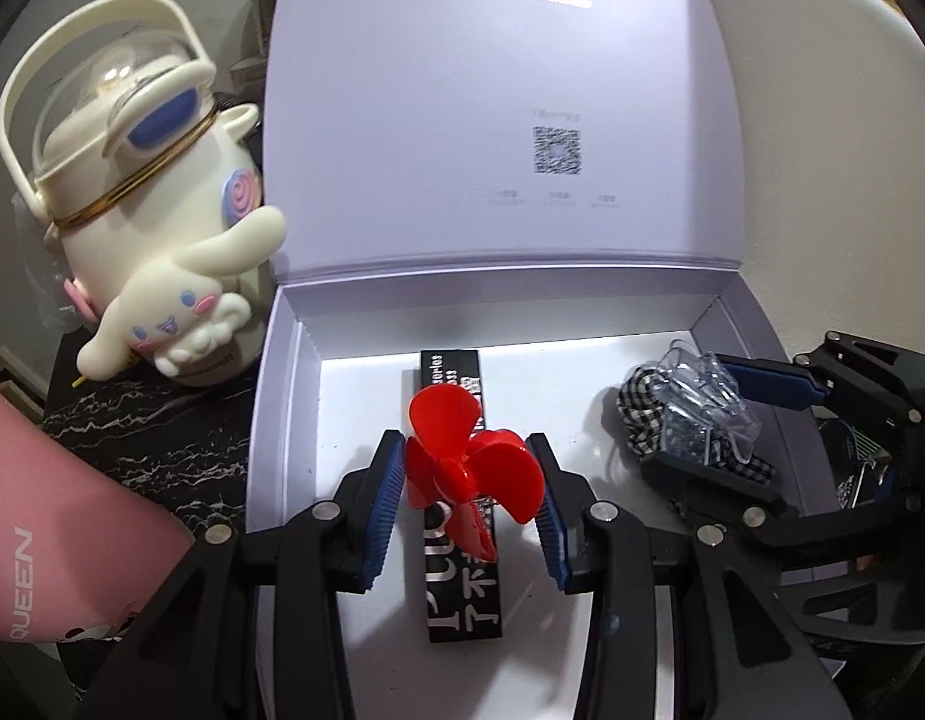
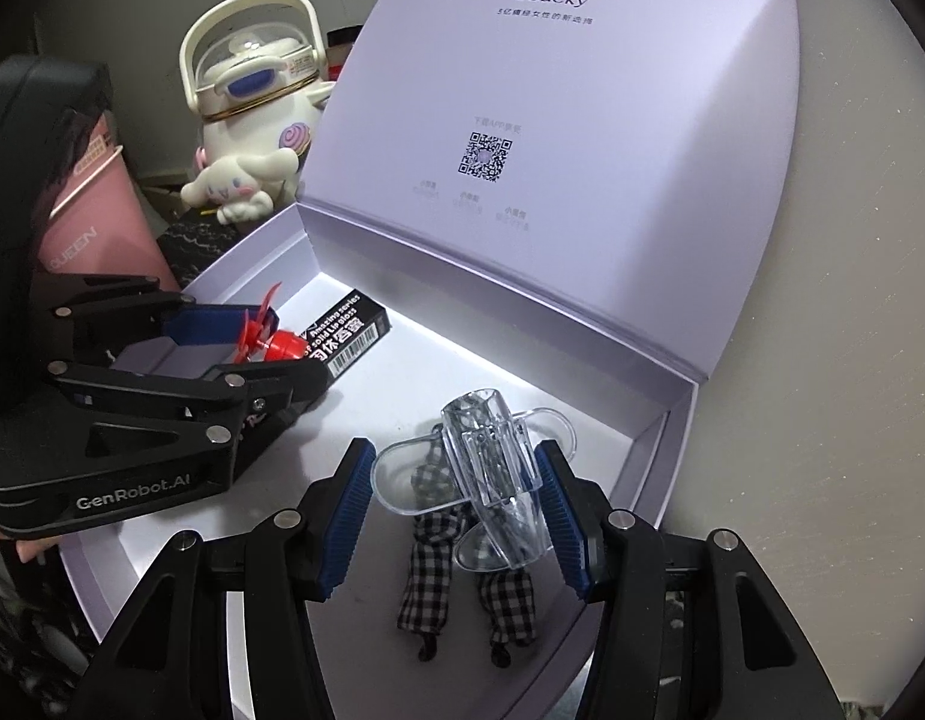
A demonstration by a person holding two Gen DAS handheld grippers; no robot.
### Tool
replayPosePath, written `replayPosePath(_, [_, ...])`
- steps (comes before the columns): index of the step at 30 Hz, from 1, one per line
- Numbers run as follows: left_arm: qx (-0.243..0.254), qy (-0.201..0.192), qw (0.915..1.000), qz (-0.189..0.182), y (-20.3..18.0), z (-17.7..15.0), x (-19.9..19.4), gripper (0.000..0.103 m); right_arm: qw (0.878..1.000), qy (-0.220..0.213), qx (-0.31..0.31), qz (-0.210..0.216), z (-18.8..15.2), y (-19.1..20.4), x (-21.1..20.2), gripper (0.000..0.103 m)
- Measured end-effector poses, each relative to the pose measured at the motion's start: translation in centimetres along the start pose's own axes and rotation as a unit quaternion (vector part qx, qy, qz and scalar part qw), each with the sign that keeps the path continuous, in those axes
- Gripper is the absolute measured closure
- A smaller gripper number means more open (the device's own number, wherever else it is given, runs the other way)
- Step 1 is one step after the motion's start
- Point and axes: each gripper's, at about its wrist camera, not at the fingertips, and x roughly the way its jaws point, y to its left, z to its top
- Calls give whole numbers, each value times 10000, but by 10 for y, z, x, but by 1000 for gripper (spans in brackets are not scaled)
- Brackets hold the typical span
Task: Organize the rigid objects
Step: 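Lower the red fan with the left tool while the right tool lowers the clear stand into the box, then open the left tool to drop the fan while the right tool releases the stand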
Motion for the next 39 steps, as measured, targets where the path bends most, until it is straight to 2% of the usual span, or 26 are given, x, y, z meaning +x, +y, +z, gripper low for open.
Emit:
replayPosePath(4, [-13,18,10000,-87,-4,0,-6,63,10000,15,-3,-6,1,1,0,49])
replayPosePath(7, [-2,50,10000,76,-6,3,-12,63,10000,21,20,-58,2,0,0,48])
replayPosePath(10, [23,-11,10000,91,-10,4,-18,63,9999,19,13,-143,3,1,0,48])
replayPosePath(13, [66,-81,9999,104,-13,5,-24,63,9997,-39,97,-214,4,0,-5,38])
replayPosePath(17, [33,-98,9999,54,-12,3,-29,63,9995,-63,188,-235,4,-3,-10,38])
replayPosePath(25, [-48,-91,9998,143,-6,-1,-42,62,9989,-102,264,-366,0,-7,-25,29])
replayPosePath(28, [-50,-119,9998,162,-5,-3,-49,56,9988,-138,245,-403,-1,-6,-31,27])
replayPosePath(30, [-49,-168,9997,183,-5,-4,-54,41,9987,-163,232,-419,-3,-5,-38,27])
replayPosePath(32, [-58,-272,9994,187,-6,-5,-63,31,9986,-189,245,-426,-4,-4,-42,27])
replayPosePath(39, [-115,-415,9989,208,-9,-10,-83,29,9981,-315,270,-458,-10,-1,-62,27])
